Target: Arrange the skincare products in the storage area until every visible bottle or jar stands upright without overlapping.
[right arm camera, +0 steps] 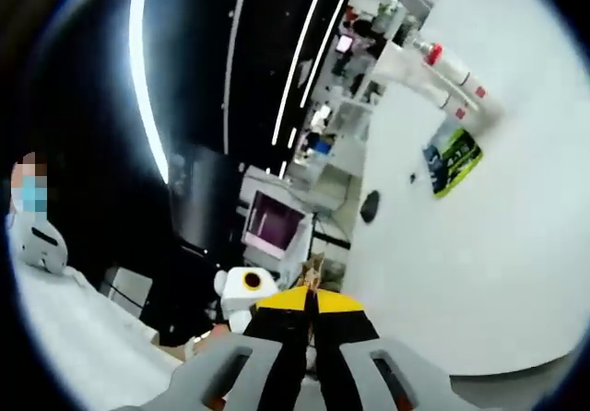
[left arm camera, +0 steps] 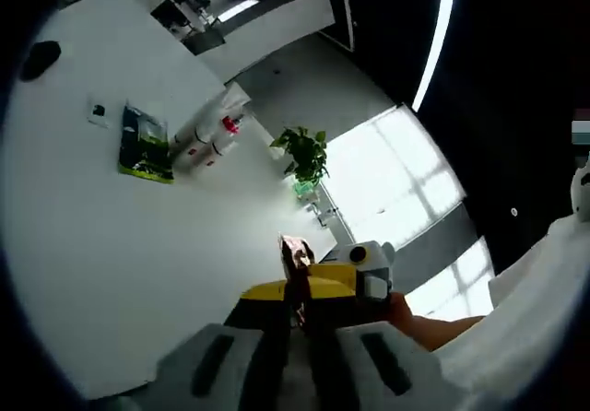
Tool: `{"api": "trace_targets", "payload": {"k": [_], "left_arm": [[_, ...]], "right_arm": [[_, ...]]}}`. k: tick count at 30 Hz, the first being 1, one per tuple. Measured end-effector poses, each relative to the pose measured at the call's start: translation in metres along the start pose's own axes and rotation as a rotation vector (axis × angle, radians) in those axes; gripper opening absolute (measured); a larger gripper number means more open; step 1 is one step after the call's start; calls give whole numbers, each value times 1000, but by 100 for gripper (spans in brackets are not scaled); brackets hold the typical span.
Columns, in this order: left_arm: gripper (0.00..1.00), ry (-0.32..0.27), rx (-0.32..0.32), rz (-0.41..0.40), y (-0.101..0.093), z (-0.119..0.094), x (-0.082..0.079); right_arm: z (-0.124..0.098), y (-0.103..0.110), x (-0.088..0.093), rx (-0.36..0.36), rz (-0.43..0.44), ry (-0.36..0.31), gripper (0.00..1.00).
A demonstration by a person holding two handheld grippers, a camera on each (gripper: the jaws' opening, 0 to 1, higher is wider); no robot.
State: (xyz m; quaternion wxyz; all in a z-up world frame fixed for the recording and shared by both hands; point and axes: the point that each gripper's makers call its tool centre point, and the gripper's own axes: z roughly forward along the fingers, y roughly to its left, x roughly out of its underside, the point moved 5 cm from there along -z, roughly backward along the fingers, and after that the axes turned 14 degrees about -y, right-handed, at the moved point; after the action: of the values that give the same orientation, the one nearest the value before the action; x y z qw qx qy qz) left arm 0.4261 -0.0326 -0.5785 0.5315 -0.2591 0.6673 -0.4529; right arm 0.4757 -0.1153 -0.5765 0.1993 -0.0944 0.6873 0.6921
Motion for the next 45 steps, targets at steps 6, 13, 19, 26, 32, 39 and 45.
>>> {"api": "trace_targets", "payload": {"k": [6, 13, 19, 26, 32, 39, 45], "left_arm": [[0, 28, 15, -41, -2, -3, 2], [0, 81, 54, -59, -8, -1, 11], [0, 63, 43, -61, -6, 0, 10], [0, 40, 59, -68, -8, 1, 6], [0, 56, 63, -72, -8, 0, 10], [0, 1, 70, -155, -9, 2, 3], [0, -18, 52, -169, -4, -1, -3]], "right_arm": [[2, 1, -4, -11, -73, -23, 8], [5, 8, -9, -62, -133, -16, 2], [6, 8, -12, -61, -139, -16, 0], [6, 9, -20, -70, -63, -94, 0], [3, 6, -25, -59, 0, -140, 0], [4, 10, -25, -88, 85, -143, 5], [6, 7, -18, -71, 55, -104, 1]]}}
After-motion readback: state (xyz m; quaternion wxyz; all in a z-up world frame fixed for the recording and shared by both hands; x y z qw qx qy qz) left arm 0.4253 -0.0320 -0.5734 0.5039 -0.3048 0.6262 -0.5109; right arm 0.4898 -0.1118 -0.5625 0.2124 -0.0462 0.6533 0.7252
